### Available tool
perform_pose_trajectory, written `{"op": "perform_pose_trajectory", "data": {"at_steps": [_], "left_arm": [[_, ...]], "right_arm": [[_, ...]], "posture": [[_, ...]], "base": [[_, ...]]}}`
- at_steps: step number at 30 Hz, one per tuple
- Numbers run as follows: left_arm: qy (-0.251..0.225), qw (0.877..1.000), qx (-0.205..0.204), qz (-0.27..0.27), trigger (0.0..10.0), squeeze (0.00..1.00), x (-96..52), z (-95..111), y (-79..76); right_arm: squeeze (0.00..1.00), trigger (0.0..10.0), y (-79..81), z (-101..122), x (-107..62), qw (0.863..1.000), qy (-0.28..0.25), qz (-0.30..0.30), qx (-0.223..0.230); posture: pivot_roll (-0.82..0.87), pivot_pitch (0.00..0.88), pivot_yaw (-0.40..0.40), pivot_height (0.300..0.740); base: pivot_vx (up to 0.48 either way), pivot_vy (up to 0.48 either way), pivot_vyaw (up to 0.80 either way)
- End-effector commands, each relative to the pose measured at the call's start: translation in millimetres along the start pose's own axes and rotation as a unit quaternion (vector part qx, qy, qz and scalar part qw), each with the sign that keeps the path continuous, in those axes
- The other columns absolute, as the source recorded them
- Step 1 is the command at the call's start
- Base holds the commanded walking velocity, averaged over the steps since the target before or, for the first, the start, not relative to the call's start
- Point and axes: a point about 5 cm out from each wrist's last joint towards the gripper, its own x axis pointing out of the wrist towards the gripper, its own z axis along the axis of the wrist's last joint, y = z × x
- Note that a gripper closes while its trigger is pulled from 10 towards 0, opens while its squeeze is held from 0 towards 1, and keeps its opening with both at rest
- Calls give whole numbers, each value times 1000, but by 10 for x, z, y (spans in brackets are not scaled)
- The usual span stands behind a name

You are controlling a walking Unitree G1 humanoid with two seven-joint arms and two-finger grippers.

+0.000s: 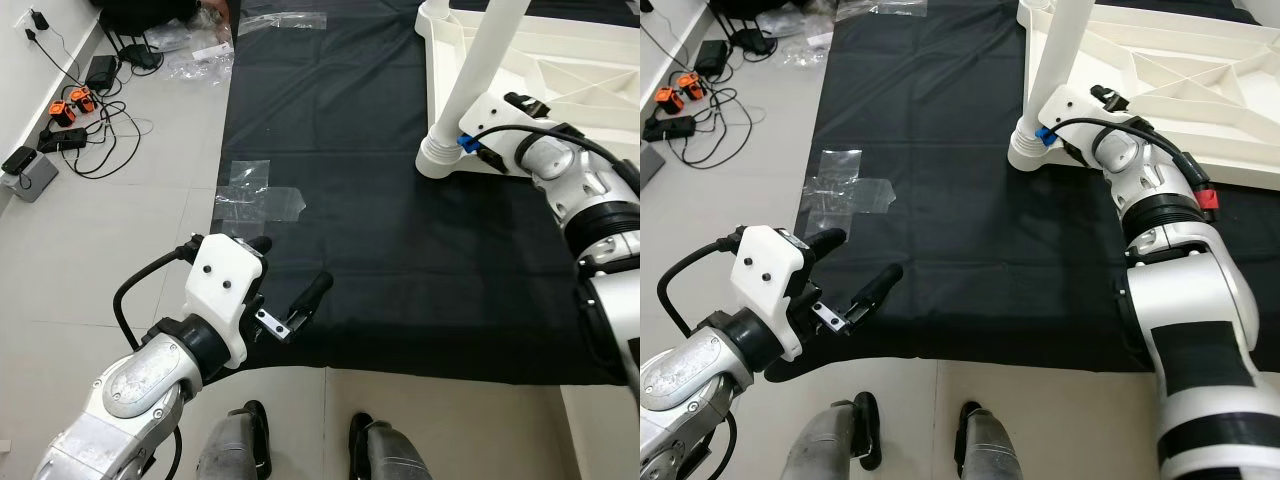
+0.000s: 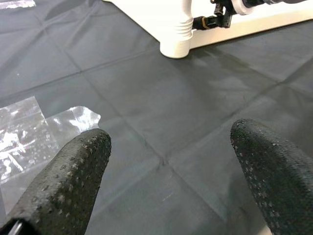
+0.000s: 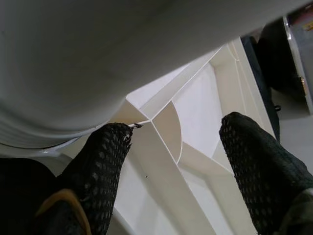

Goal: Building children table

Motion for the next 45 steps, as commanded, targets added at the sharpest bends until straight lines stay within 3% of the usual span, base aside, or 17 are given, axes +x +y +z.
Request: {"op": "perform_pose_trajectory", "data": {"at_steps": [1, 6, 11, 16, 22, 24, 26, 28, 31, 33, 36, 38, 39, 41, 42, 43, 45], "left_arm": [[9, 1000, 2, -1, 10000, 0, -12, -30, 2], [10, 1000, 12, -6, 10000, 0, 4, -40, -4], [8, 1000, 12, -5, 10000, 0, 13, -30, -1], [2, 1000, 17, -2, 10000, 0, 49, -12, 35], [0, 1000, 21, 1, 10000, 0, 67, -6, 46], [-1, 1000, 23, 2, 10000, 0, 78, -5, 54], [-1, 1000, 23, 2, 10000, 0, 78, -5, 54], [-3, 1000, 25, 5, 10000, 0, 87, -5, 71], [-3, 1000, 27, 7, 10000, 0, 91, -9, 80], [-4, 1000, 28, 10, 10000, 0, 97, -17, 88], [-4, 1000, 28, 10, 10000, 0, 104, -21, 86], [-6, 999, 30, 11, 10000, 0, 122, -36, 90], [-6, 999, 30, 11, 10000, 0, 122, -36, 90], [-5, 999, 32, 13, 10000, 0, 139, -57, 106], [-5, 999, 33, 13, 10000, 0, 144, -62, 114], [-5, 999, 33, 13, 10000, 0, 144, -62, 114], [-7, 999, 35, 14, 10000, 0, 151, -65, 124]], "right_arm": [[0, 10000, 408, -107, 31, 995, 4, 95, 25], [0, 10000, 508, -77, 44, 991, -11, 111, 70], [0, 10000, 514, -55, 49, 991, -21, 102, 88], [0, 10000, 522, -45, 66, 982, -26, 64, 175], [0, 10000, 493, -168, 52, 983, 8, 17, 181], [0, 10000, 425, -277, 26, 982, 35, -25, 182], [0, 10000, 425, -277, 26, 982, 35, -25, 182], [0, 10000, 224, -517, -73, 977, 75, -94, 177], [0, 10000, 134, -623, -130, 973, 89, -121, 174], [0, 10000, -11, -811, -241, 961, 114, -172, 185], [0, 10000, -82, -899, -303, 949, 116, -204, 209], [0, 10000, -158, -1003, -389, 915, 81, -234, 319], [0, 10000, -158, -1003, -389, 915, 81, -234, 319], [0, 10000, -203, -961, -411, 868, -16, -214, 447], [0, 10000, -226, -936, -420, 848, -54, -201, 487], [0, 10000, -226, -936, -420, 848, -54, -201, 487], [0, 10000, -296, -917, -462, 816, -117, -162, 542]], "posture": [[116, 344, -11, 740], [115, 334, -11, 740], [119, 329, -8, 740], [121, 314, -7, 740], [123, 307, -4, 740], [126, 299, -5, 740], [126, 299, -5, 740], [123, 285, -7, 740], [120, 279, -8, 740], [120, 273, -10, 740], [119, 262, -8, 740], [120, 239, -5, 740], [120, 239, -5, 740], [119, 215, -3, 740], [118, 211, -2, 740], [118, 211, -2, 740], [118, 194, -3, 740]], "base": [[0, 0, 0], [0, 0, 0], [0, 0, 0], [0, 0, 0], [0, 0, 0], [0, 0, 0], [0, 0, 0], [0, 0, 0], [0, 0, 0], [0, 0, 0], [0, 0, 0], [0, 0, 0], [0, 0, 0], [0, 0, 0], [0, 0, 0], [0, 0, 0], [0, 0, 0]]}}
